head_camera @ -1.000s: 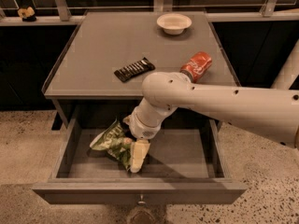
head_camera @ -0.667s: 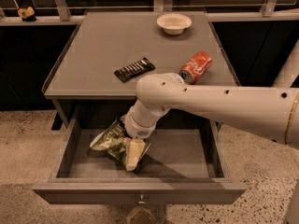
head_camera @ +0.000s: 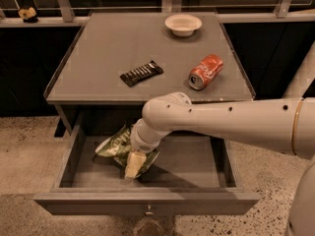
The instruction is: Pick green jalapeno chip bag from top drawer and place on counter
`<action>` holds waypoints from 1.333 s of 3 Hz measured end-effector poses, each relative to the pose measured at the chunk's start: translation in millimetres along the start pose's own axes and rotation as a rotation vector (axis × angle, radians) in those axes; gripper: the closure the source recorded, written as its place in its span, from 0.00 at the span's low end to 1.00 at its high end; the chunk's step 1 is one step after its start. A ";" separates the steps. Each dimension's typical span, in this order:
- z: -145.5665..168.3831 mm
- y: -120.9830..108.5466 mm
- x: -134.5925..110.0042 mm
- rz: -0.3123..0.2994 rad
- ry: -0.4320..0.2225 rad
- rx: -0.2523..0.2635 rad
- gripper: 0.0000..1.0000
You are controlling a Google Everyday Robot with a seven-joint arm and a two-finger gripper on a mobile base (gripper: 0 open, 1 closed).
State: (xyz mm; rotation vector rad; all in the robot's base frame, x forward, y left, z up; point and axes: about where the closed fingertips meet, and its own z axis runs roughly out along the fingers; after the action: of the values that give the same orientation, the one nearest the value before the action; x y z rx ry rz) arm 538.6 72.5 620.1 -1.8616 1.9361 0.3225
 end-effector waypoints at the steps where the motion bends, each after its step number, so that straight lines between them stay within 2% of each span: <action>1: 0.3 -3.0 -3.0 0.014 -0.011 0.012 0.00; 2: 0.3 -3.0 -3.0 0.014 -0.011 0.012 0.19; 4: 0.4 -2.9 -3.0 0.014 -0.011 0.012 0.65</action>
Offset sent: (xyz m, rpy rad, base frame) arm 0.0030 0.0026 0.0015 0.0125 -0.0053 -0.0162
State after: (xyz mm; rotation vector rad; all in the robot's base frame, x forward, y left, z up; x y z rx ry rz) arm 541.6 75.1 621.6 -1.8363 1.9402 0.3236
